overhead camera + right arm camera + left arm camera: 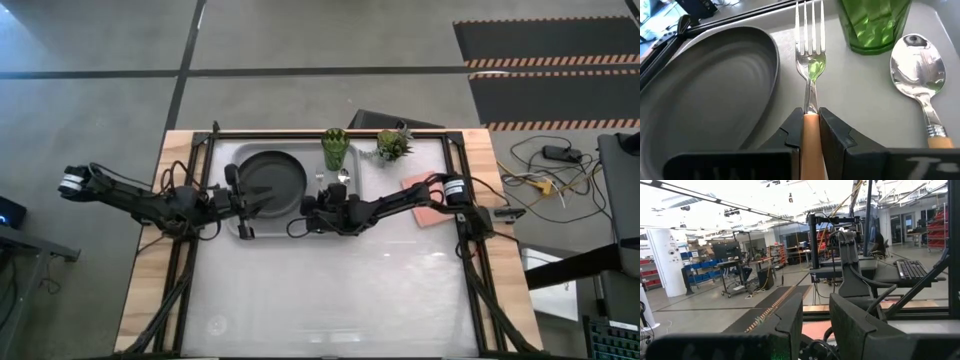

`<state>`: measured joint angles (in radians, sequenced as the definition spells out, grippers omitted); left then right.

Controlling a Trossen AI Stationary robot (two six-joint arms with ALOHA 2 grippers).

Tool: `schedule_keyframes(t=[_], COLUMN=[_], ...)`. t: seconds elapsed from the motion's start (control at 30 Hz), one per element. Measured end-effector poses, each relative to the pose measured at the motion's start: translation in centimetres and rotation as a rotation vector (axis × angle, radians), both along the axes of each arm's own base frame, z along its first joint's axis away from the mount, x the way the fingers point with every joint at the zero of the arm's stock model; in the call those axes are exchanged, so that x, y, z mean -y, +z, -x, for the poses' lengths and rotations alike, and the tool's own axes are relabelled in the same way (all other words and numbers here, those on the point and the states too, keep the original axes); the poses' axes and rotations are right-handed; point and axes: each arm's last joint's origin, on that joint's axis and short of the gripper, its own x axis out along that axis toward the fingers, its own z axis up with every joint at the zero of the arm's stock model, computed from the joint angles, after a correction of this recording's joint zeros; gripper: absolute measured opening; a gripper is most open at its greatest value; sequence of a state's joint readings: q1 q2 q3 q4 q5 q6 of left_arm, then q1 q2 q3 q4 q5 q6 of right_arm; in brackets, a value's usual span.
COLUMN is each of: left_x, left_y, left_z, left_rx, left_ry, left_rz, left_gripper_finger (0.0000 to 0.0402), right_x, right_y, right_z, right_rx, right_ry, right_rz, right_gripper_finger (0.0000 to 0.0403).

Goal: Pick and place plate/cup/fork/spoon on tray
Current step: Put the brown fork on the gray serving tray between the brown spoon and black plate

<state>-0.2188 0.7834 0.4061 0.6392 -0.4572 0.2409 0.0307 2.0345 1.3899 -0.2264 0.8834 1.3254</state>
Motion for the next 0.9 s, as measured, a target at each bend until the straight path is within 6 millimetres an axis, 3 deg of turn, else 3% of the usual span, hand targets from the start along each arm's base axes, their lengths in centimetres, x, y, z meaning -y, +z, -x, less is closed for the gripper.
schedule_keyframes(t=[0.27, 0.53, 0.9], left_x=[0.0, 0.0, 0.0], left_y=[0.0, 0.0, 0.0], left_z=[0.0, 0.0, 0.0], left_rx=[0.000, 0.000, 0.000], left_ry=[0.001, 0.001, 0.000], left_rz=[0.000, 0.000, 0.000], left_gripper_finger=[0.0079, 0.0079, 0.0079], right_x=[0.0, 0.2, 0.2], right_y=[-3.0, -3.6, -3.6], right_z=[-0.4, -0.6, -0.6], right_rx=[-0.056, -0.076, -0.063], right_ry=[-0.009, 0.001, -0.008], right_rz=[-0.008, -0.012, -0.023], right_gripper_finger=[0.0029, 0.0035, 0.0144])
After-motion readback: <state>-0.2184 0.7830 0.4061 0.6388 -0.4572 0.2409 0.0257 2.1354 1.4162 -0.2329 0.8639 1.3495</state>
